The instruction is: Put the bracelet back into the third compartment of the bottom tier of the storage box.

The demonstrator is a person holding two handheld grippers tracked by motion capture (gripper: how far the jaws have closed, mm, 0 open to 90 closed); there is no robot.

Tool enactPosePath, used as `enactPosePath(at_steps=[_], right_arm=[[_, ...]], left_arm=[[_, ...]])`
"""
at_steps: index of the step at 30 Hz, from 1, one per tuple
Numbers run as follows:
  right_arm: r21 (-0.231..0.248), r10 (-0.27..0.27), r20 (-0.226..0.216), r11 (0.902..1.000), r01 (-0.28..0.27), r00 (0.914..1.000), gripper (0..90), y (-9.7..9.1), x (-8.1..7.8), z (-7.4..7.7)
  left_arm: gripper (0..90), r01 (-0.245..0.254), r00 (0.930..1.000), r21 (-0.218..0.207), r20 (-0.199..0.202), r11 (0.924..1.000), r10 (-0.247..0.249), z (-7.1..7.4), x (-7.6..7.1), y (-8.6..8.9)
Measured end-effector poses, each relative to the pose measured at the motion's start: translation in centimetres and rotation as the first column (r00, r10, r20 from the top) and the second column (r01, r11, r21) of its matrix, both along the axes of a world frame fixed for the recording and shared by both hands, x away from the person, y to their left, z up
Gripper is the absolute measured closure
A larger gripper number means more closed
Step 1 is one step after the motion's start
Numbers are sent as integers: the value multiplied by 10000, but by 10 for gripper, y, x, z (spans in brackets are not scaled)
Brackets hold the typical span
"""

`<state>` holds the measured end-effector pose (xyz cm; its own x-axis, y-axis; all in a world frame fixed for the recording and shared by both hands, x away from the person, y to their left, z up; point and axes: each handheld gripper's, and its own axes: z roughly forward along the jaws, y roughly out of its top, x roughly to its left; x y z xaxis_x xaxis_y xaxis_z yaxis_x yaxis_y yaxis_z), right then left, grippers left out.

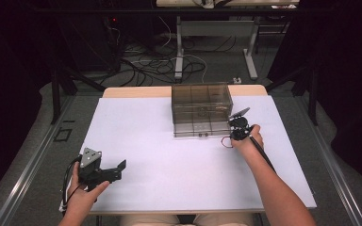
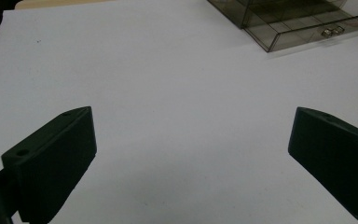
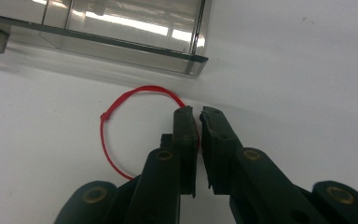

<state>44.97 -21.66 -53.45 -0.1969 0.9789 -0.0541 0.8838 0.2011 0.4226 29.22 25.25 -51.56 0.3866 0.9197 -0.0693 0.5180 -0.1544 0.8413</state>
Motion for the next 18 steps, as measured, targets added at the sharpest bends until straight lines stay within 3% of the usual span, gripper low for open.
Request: enactPosePath(at_steps=[18], right_arm=[[82, -16, -11, 10000, 16, 10000, 900, 1, 0, 0]], left_arm=[[8, 10, 10000, 28, 3, 10000, -10, 0, 0, 1]])
